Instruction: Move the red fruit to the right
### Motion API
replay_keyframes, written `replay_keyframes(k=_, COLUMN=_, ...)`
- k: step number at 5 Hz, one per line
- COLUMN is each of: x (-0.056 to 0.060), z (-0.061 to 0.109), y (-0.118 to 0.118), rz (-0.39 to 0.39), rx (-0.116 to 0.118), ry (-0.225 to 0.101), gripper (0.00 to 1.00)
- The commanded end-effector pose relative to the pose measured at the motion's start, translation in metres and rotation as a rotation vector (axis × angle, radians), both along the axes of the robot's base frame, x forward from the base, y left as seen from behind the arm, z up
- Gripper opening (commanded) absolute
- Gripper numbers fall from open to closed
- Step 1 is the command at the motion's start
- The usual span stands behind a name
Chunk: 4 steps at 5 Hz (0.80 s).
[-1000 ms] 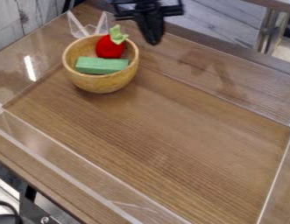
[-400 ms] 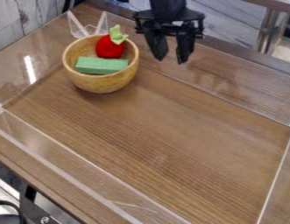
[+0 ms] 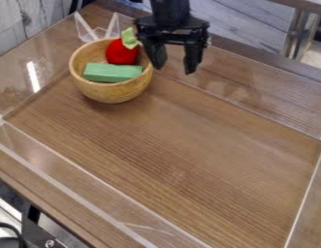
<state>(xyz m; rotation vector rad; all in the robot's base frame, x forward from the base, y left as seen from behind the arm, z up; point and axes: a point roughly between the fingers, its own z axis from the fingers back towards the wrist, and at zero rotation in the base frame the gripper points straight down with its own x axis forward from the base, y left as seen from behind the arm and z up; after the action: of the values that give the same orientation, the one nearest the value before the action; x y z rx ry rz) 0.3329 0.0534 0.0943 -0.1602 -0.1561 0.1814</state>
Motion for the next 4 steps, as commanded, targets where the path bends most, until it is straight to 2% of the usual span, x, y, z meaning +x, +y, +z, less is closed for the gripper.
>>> replay_keyframes(k=1, x=0.006, z=0.011, y=0.028, rz=0.058, rx=0.028, ry=-0.049, gripper=1.0)
replay_keyframes(k=2, x=0.005, z=0.006, y=0.045, rz=0.104, rx=0.039, ry=-0.057, gripper=1.0)
replay_keyframes(k=3, x=0.006, z=-0.008, y=0.051, rz=0.134, rx=0.056, ry=-0.046, gripper=1.0)
replay_keyframes(k=4, x=0.015, z=-0.015, y=0.068, rz=0.117, rx=0.07, ry=-0.033, gripper=1.0)
